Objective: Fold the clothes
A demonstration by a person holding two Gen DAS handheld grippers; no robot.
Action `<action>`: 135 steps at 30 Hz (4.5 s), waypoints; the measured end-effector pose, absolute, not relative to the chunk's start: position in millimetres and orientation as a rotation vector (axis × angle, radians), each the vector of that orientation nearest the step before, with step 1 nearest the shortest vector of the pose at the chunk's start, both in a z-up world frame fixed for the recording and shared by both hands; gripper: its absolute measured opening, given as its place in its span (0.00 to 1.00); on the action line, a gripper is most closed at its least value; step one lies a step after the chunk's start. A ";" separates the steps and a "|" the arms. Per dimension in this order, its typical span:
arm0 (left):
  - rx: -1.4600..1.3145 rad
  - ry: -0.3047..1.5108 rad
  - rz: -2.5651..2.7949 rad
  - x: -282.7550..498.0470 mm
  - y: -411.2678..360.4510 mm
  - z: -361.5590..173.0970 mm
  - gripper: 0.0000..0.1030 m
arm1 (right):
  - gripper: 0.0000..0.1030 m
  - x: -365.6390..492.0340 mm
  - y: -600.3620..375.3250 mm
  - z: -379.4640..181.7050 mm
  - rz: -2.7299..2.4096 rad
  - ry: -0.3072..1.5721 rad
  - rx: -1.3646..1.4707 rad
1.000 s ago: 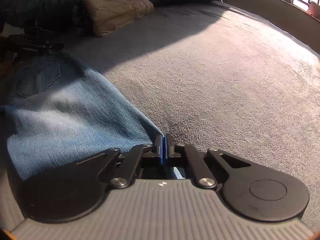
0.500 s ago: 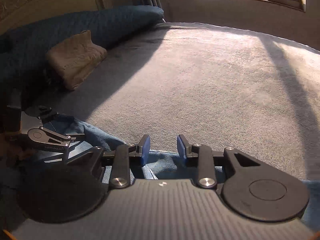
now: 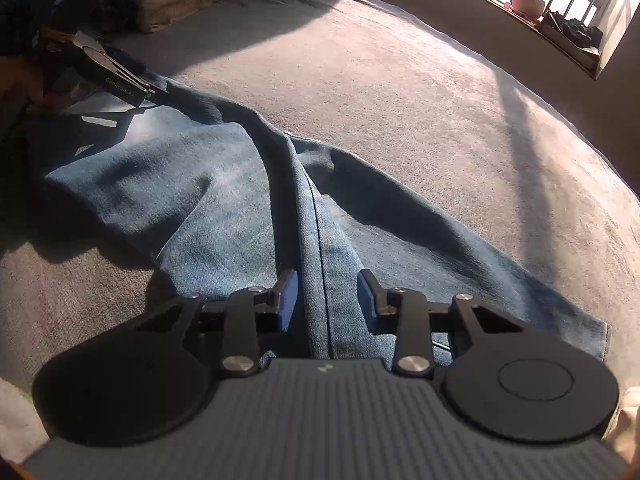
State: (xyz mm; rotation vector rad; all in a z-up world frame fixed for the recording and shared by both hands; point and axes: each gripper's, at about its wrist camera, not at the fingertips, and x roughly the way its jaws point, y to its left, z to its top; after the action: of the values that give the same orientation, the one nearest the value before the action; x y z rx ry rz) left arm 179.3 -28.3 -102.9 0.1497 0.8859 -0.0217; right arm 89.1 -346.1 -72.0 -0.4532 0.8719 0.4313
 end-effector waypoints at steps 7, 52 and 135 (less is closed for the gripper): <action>0.139 0.885 -0.006 178.2 -29.8 -103.1 0.78 | 0.29 43.1 -350.4 -87.7 0.349 0.885 -0.593; 0.124 0.861 0.028 173.5 -22.1 -100.5 0.78 | 0.01 159.1 -466.1 -56.4 0.048 0.834 -0.714; 0.202 0.788 -0.009 174.9 -19.7 -107.3 0.79 | 0.15 213.0 -345.7 -90.6 0.843 0.801 -0.743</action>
State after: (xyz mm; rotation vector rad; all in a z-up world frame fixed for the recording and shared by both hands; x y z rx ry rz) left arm 174.9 -19.7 -107.3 0.2023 0.7882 -0.0092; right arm 213.0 -345.7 -90.6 -0.7433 0.8013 0.8433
